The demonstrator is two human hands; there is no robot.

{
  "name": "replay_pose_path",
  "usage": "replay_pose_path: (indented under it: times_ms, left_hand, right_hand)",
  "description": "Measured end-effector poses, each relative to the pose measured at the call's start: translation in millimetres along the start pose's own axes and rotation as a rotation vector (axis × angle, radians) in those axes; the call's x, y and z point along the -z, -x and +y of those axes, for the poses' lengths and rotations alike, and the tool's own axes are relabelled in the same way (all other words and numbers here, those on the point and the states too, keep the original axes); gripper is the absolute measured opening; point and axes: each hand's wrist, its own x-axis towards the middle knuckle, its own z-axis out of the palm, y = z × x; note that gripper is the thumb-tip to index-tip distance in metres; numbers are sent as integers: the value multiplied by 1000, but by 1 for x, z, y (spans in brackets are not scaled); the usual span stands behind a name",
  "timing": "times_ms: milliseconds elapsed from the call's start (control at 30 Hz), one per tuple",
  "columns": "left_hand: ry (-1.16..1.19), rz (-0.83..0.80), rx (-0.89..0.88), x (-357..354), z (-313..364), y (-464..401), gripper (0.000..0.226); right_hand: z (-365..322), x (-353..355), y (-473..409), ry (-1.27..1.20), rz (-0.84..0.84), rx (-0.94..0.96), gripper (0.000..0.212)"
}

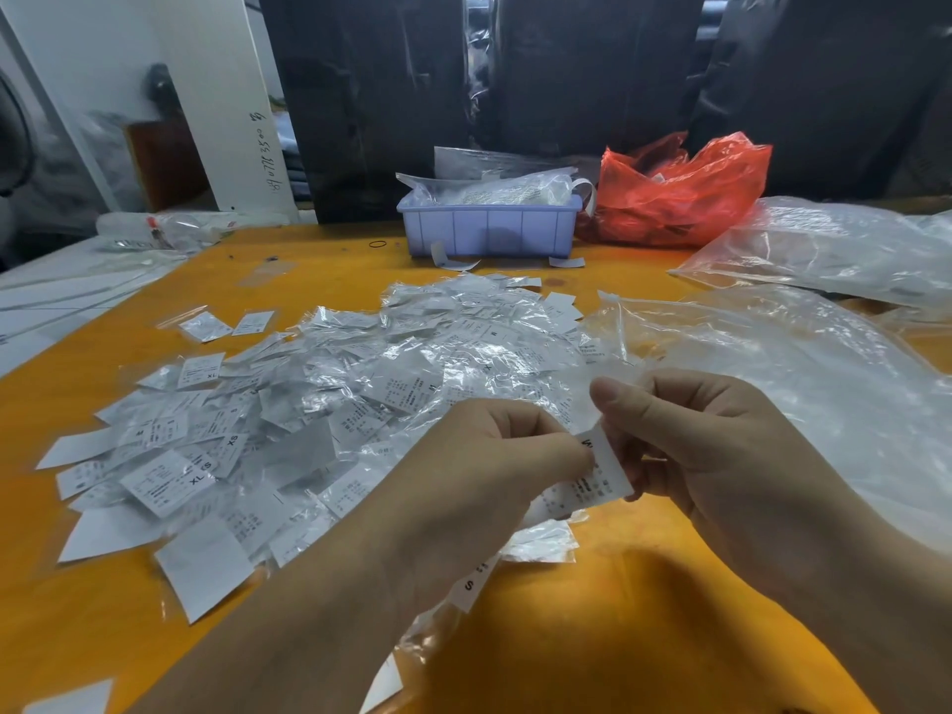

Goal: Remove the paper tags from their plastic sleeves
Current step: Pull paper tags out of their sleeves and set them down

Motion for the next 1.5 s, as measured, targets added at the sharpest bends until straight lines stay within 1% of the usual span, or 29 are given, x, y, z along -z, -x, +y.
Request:
replay_pose_path:
  times_ms: [100, 233, 333, 467, 567, 633, 733, 833, 967, 1033, 1100, 1233, 1500]
  left_hand:
    - [-20, -10, 5, 0, 0, 1, 16]
    - [-64, 32, 29, 2, -1, -1, 25]
    - [-67, 53, 32, 4, -1, -2, 17]
    - [-6, 54, 6, 6, -1, -3, 17]
    - [27, 67, -20, 5, -1, -3, 16]
    - [41, 69, -41, 6, -1, -3, 15]
    - [34, 36, -37, 5, -1, -3, 14]
    - [6, -15, -10, 4, -1, -2, 13]
    - [-2, -63, 22, 3, -1, -2, 13]
    - [26, -116, 47, 2, 0, -1, 17]
    - [38, -136, 52, 1, 1, 1, 18]
    - [-59, -88, 37, 6, 2, -1, 14]
    - [-49, -9, 32, 8, 1, -2, 15]
  right_hand:
    - [1, 0, 0, 4, -12, 17, 37]
    - [1, 0, 1, 14, -40, 50, 34]
    - [2, 0, 0, 21, -65, 55, 27]
    - [3, 1, -2, 29, -72, 52, 24]
    - [2, 1, -2, 9, -73, 31, 27]
    - [2, 2, -2, 9, -63, 22, 34]
    - [1, 3, -1, 34, -34, 24, 46]
    - [-1, 2, -1, 53, -20, 28, 42]
    - [-1, 1, 0, 41, -10, 22, 42]
    - [-2, 0, 0, 32, -1, 20, 40]
    - [-3, -1, 1, 35, 3, 17, 40]
    - [-4, -1, 1, 12, 3, 8, 43]
    - [-4, -2, 1, -7, -43, 5, 38]
